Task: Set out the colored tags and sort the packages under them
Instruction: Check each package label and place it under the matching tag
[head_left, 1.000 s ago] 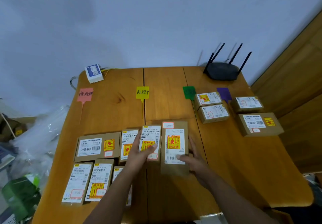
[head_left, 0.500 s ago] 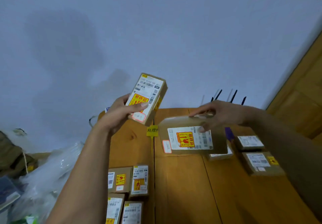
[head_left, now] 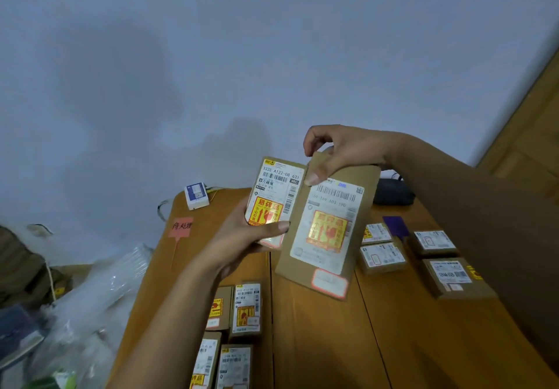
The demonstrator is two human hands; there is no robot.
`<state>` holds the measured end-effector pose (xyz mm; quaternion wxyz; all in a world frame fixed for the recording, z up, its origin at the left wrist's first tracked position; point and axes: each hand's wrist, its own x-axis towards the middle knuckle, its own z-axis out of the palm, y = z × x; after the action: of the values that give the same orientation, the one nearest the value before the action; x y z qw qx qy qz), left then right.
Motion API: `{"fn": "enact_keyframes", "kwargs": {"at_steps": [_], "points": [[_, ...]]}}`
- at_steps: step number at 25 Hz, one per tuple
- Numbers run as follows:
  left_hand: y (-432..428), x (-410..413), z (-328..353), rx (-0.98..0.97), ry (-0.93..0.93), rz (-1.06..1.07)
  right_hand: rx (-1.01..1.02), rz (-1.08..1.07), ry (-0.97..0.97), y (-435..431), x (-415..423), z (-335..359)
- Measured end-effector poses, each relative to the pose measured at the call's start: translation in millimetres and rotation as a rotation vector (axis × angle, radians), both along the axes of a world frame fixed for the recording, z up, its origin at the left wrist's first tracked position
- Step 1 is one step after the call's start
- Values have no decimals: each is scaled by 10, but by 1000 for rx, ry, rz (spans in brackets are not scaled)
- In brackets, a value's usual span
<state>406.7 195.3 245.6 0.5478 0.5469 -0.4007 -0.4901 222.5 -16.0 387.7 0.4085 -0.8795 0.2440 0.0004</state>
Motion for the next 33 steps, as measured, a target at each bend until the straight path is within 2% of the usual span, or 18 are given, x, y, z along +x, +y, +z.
{"fn": "enact_keyframes", "kwargs": {"at_steps": [2,6,11,14,19,25,33], "points": [[69,-43,-122,1,5,30,18,15,55,-21,41,-82],[117,-81,-191,31,226,107,26,12,163,-40,149,-185],[237,-9,-268,28,116,142,50,27,224,-100,240,-256],[325,33,-347,30,182,169,73,23,219,-82,257,-260],[411,-48,-440,-12,500,109,103,32,187,-98,271,-349],[511,-94,-552,-38,613,49,133,56,153,-119,253,-441],[624,-284,-655,-99,654,220,153,56,88,-47,258,-514]]}}
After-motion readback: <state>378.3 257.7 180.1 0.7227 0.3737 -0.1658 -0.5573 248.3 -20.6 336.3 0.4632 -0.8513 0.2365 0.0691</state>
